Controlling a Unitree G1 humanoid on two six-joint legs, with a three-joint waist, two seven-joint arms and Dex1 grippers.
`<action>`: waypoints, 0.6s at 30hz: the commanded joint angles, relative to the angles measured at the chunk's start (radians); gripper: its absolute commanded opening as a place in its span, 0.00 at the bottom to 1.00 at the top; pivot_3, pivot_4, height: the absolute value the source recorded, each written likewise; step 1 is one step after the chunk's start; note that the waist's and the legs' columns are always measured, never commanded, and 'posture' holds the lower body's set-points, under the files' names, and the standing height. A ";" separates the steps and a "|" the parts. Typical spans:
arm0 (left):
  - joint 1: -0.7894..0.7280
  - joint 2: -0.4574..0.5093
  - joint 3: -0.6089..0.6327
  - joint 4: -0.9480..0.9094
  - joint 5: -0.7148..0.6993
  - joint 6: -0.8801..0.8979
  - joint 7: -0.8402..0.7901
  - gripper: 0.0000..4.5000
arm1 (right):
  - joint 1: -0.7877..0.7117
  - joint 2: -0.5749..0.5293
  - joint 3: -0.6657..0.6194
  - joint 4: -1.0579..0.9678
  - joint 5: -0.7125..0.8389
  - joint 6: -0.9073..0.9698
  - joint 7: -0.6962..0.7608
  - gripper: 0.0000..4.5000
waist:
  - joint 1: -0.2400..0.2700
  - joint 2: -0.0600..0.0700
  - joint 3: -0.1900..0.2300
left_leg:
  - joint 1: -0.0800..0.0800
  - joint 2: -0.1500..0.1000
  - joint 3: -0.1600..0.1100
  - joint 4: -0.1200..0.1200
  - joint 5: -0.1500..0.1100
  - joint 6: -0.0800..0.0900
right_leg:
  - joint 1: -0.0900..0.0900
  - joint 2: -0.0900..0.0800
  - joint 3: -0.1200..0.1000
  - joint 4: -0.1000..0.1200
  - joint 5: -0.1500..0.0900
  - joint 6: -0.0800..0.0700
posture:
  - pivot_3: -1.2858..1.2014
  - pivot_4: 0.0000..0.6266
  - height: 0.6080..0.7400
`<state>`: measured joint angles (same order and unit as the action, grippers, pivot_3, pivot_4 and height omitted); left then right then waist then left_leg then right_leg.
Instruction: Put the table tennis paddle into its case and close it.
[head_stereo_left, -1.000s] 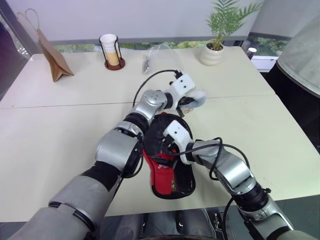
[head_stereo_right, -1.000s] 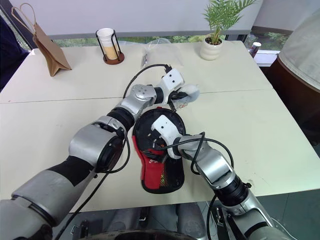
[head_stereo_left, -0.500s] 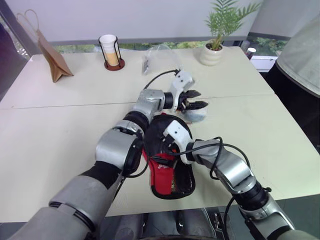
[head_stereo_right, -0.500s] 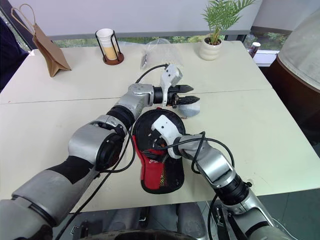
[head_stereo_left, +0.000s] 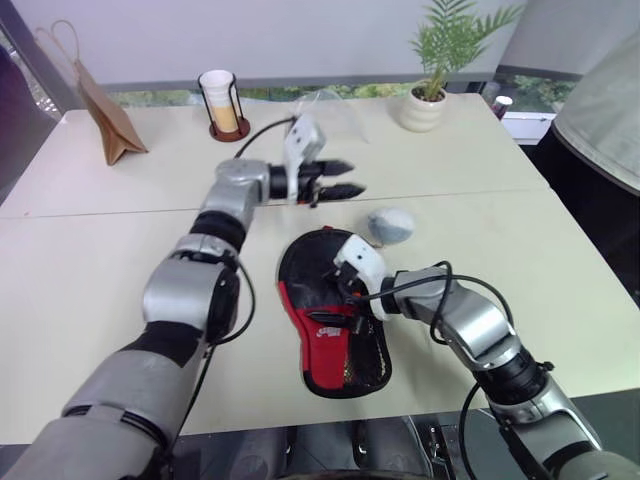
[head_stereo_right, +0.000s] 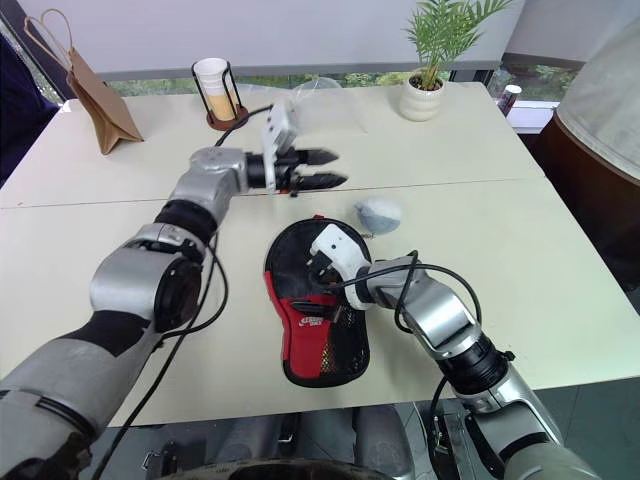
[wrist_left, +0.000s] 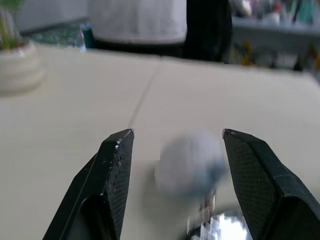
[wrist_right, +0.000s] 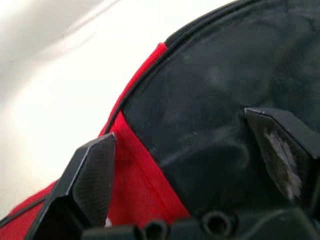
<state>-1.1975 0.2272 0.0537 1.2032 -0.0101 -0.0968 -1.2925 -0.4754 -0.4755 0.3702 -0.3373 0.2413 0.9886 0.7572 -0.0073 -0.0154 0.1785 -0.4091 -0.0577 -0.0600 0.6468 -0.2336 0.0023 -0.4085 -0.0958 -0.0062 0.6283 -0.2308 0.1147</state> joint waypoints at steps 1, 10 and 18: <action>0.063 0.043 -0.042 -0.141 -0.007 -0.040 -0.095 0.64 | -0.014 -0.035 -0.078 -0.036 0.045 0.095 -0.007 1.00 | 0.003 0.000 0.000 | -0.001 0.000 0.000 0.000 0.000 0.000 | 0.000 -0.001 0.000 0.000 0.000 0.000 | 0.52 0.24 1.00; 0.304 0.107 -0.131 -0.548 -0.072 0.065 -0.195 0.64 | -0.146 -0.189 -0.301 -0.169 0.202 0.212 0.053 1.00 | -0.001 0.000 0.001 | -0.014 0.000 0.000 0.001 0.000 0.000 | -0.014 -0.002 0.001 0.001 0.002 -0.002 | 0.52 0.24 1.00; 0.455 0.114 -0.235 -0.751 -0.054 0.072 -0.138 0.64 | -0.245 -0.313 -0.398 0.036 0.189 0.028 0.096 1.00 | -0.002 0.000 0.001 | -0.016 0.000 0.001 0.001 0.000 0.000 | -0.017 -0.002 0.001 0.000 0.002 -0.003 | 0.52 0.24 1.00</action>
<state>-0.7429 0.3411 -0.1753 0.4944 -0.0625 -0.0131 -1.4516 -0.7122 -0.7712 -0.0159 -0.3348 0.4569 1.1049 0.8380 -0.0094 -0.0150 0.1798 -0.4255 -0.0576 -0.0590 0.6478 -0.2333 0.0022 -0.4256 -0.0972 -0.0051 0.6288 -0.2285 0.1111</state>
